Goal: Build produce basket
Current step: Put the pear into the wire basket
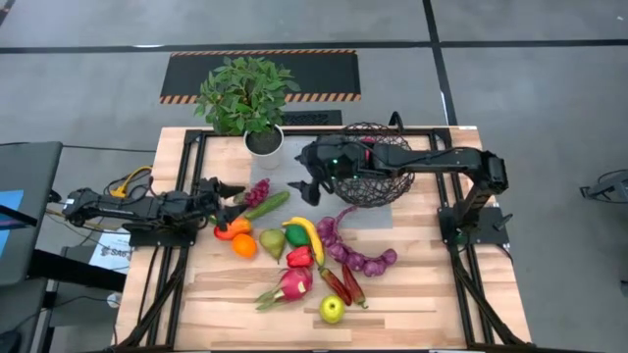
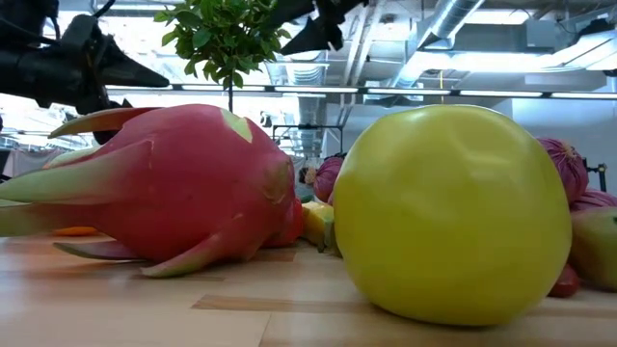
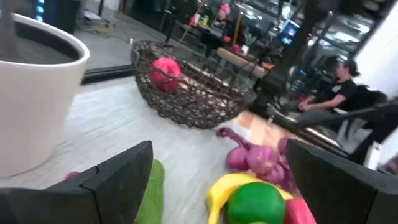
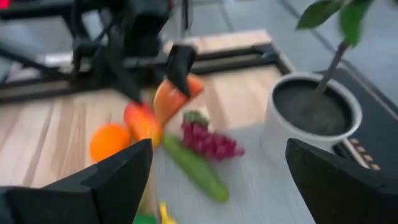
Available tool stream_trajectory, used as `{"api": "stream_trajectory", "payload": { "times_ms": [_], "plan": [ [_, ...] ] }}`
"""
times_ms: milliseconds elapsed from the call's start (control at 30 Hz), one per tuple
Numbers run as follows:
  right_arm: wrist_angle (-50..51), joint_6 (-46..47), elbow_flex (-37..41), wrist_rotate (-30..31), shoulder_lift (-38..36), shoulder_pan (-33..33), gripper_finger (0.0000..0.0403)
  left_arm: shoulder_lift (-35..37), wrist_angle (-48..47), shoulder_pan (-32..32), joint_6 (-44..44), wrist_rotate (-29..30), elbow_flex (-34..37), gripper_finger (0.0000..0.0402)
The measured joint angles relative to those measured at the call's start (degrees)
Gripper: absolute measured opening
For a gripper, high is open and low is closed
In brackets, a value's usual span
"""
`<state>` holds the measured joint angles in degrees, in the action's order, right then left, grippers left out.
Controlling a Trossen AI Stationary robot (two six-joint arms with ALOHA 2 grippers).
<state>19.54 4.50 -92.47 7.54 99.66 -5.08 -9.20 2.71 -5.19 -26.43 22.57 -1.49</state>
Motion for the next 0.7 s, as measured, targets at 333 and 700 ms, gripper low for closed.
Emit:
{"api": "stream_trajectory", "payload": {
  "times_ms": [333,700],
  "plan": [
    [-1.15,-2.54,-2.75,7.38,9.91,6.6,0.0388,-0.22,-0.9,-0.02,-2.31,-3.57,-2.11,0.0355],
    [16.2,1.26,-21.22,6.11,25.1,10.13,0.0398,1.6,-13.28,-0.02,3.31,-2.36,-14.7,0.0355]
  ]
}}
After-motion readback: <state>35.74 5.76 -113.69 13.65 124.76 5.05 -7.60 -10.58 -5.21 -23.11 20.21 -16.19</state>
